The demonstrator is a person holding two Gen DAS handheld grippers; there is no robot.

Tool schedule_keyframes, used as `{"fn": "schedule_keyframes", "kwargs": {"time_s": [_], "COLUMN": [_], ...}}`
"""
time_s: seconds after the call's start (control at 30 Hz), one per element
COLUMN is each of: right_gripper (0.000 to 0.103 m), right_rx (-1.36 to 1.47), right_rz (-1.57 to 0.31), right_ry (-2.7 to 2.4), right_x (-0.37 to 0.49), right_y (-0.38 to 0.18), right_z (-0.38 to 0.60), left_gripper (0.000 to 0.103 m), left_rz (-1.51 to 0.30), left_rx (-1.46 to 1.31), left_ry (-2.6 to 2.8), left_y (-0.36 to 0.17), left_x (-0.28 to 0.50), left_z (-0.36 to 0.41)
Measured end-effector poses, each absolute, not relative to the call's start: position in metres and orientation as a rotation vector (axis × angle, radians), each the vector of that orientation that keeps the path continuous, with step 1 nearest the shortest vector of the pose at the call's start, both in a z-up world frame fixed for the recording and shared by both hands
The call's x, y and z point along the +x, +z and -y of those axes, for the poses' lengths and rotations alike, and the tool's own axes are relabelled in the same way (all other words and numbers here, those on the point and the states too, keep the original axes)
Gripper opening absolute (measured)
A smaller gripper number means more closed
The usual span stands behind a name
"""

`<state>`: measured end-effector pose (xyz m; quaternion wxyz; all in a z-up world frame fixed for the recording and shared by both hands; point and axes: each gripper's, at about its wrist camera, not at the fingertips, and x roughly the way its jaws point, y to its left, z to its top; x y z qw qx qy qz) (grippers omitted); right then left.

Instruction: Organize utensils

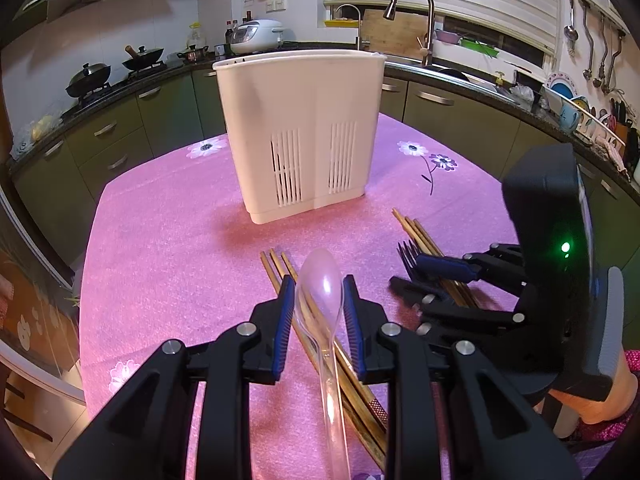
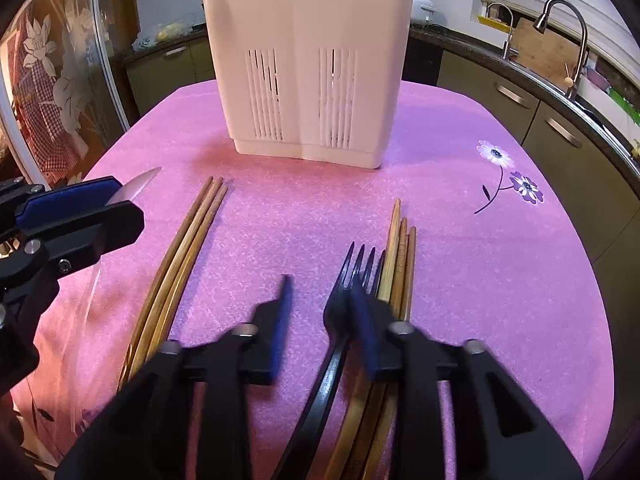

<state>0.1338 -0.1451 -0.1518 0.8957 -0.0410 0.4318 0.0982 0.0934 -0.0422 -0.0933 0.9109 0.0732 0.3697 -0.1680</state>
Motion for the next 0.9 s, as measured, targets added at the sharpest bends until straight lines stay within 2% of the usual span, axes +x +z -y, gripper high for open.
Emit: {"fn": "schedule_keyframes", "kwargs": {"time_s": [0.03, 0.1, 0.13, 0.63, 0.77, 0.8, 0.83, 0.9], "right_gripper": [0.007, 0.006, 0.001, 0.001, 0.001, 0.005, 0.025, 0.042], "right_rx": [-0.077, -0.033, -0.019, 0.068, 0.046, 0.050, 0.043, 0.052], "right_rz": [-0.896, -0.908, -0.911, -0.763, -0.799, -0.821, -0.842, -0.866], "right_ry": [0.202, 0.218, 0.227, 0.301, 0.288, 0.272, 0.264, 0.266], "right_x": [0.134, 0.137, 0.137, 0.112, 0.117, 0.120, 0.122, 0.121], "right_y": [-0.152, -0.151, -0.151, -0.105, -0.109, -0.115, -0.121, -0.130], "right_z": [0.148, 0.156, 0.159, 0.173, 0.174, 0.175, 0.174, 0.175], "left_gripper": [0.024, 0.024, 0.024, 0.024, 0.024, 0.024, 0.024, 0.024], "left_rz": [-0.762, -0.763, -0.764, -0.754, -0.750, -0.749, -0.748, -0.749], "left_rx": [0.151, 0.152, 0.153, 0.146, 0.146, 0.147, 0.147, 0.146], "left_ry": [-0.346, -0.347, -0.348, -0.345, -0.346, -0.347, -0.347, -0.347], "left_y": [-0.093, -0.093, -0.094, -0.092, -0.091, -0.091, -0.090, -0.090], "left_x": [0.093, 0.093, 0.094, 0.096, 0.094, 0.094, 0.093, 0.093], "left_z": [0.042, 0.042, 0.042, 0.042, 0.042, 0.042, 0.042, 0.042]}}
